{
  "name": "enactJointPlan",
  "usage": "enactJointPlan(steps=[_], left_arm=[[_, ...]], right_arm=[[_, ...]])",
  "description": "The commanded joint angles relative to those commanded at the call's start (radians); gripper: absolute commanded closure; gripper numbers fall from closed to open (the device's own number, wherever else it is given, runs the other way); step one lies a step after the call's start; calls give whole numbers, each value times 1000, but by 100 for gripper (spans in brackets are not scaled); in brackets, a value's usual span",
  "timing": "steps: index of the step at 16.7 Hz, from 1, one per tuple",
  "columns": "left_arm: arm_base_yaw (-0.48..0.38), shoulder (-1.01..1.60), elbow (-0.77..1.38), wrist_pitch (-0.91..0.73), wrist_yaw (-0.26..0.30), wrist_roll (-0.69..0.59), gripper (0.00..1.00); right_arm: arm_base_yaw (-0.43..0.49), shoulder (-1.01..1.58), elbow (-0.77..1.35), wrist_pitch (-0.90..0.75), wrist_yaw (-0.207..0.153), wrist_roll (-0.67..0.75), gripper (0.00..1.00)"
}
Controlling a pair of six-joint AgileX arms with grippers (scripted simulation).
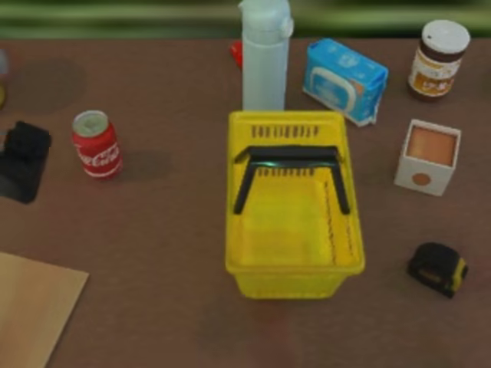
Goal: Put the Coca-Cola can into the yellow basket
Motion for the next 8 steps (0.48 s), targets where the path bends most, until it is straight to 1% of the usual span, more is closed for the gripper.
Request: enactJointPlan(steps=[4,8], left_arm=[[-17,429,379,-238,-5,121,0],[-23,849,739,-439,-18,234,0]], right_arm=[[0,0,0,0,0,0,0],[0,0,0,0,0,0,0]])
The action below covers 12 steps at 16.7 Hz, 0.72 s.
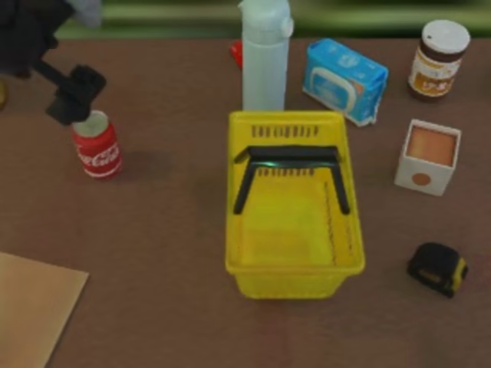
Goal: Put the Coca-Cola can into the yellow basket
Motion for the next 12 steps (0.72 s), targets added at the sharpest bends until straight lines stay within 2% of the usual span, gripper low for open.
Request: enactJointPlan(steps=[6,9,12], left_arm=[[6,469,415,-193,-24,121,0],[10,578,519,-235,-32,150,0],[11,597,537,-242,-34,155,0]], right_arm=[[0,0,0,0,0,0,0],[0,0,0,0,0,0,0],[0,0,0,0,0,0,0]])
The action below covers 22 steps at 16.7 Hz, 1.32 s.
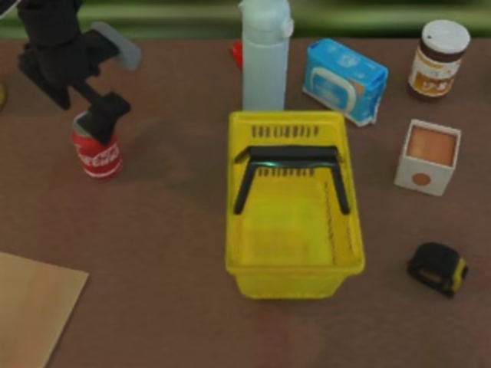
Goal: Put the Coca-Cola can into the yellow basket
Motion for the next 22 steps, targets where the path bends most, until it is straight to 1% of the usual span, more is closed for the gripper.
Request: enactJointPlan(steps=[5,10,15,22], left_arm=[[-2,0,-20,20,0,-3,0],[1,17,-149,169,0,0,0],[1,20,-163,182,0,1,0],[1,20,-163,182,0,1,53]], right_arm=[[0,0,0,0,0,0,0],[0,0,0,0,0,0,0],[0,0,0,0,0,0,0],[0,0,0,0,0,0,0]])
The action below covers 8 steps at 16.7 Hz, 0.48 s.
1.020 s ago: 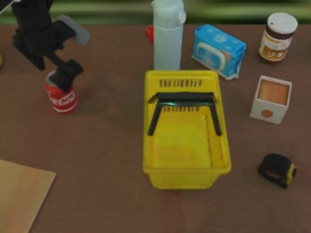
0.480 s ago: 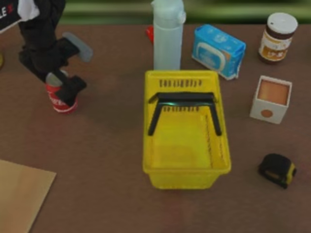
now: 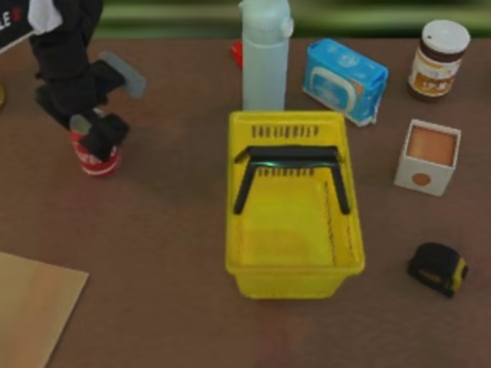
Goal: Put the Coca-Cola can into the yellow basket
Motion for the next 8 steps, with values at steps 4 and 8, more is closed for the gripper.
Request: enactJointPlan(steps=[4,8], left_arm=[[0,0,0,0,0,0,83],[0,0,0,0,0,0,100]], right_arm=[[0,0,0,0,0,0,0],[0,0,0,0,0,0,0]])
